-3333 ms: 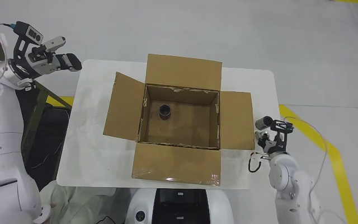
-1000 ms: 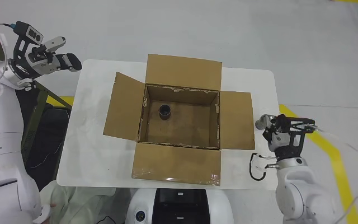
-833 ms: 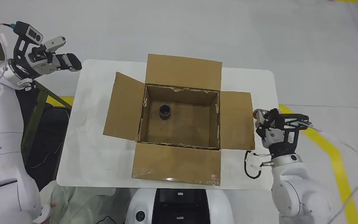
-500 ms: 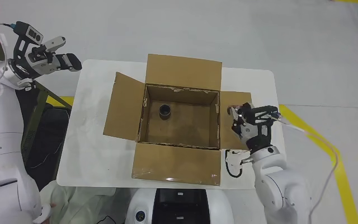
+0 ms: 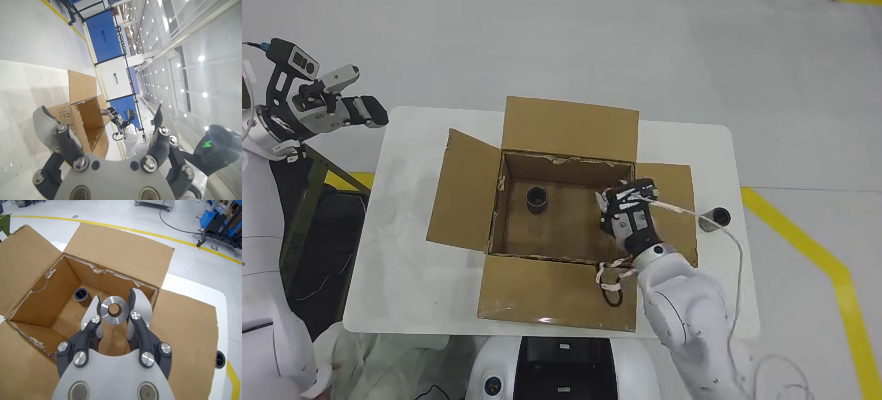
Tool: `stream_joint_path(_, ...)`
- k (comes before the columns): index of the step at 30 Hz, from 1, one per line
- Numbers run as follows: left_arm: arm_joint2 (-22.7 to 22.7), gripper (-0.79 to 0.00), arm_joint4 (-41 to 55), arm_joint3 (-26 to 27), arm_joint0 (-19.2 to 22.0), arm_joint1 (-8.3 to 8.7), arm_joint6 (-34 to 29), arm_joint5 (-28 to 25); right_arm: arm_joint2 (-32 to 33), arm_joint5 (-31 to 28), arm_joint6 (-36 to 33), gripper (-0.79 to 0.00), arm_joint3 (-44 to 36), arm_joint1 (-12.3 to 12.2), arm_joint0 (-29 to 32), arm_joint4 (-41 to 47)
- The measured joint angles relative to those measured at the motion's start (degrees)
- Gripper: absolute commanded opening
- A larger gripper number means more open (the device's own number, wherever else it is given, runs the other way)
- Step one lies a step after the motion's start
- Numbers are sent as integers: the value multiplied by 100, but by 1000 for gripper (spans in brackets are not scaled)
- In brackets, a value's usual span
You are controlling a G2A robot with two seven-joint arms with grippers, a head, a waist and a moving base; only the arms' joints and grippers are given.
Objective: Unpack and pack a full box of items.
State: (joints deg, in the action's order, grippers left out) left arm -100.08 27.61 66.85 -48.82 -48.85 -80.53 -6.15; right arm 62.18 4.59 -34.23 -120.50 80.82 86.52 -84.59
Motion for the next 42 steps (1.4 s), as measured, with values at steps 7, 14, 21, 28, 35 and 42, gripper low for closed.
stream_joint_path(7, 0, 0, 0, 0, 0, 0, 0, 0, -433, 233, -69, -785, 630, 104, -543, -41)
stream_joint_path(14, 0, 0, 0, 0, 0, 0, 0, 0, -725, 439, -148, -785, 1322, 225, -1081, 127)
stream_joint_path(21, 0, 0, 0, 0, 0, 0, 0, 0, -966, 583, -142, -785, 2024, 346, -1502, 309)
stream_joint_path(28, 0, 0, 0, 0, 0, 0, 0, 0, -1150, 681, -144, -785, 2635, 463, -1854, 478)
stream_joint_path(35, 0, 0, 0, 0, 0, 0, 0, 0, -1252, 748, -171, -785, 3024, 546, -2058, 505)
stream_joint_path(42, 0, 0, 0, 0, 0, 0, 0, 0, -1327, 793, -218, -785, 3321, 608, -2182, 429)
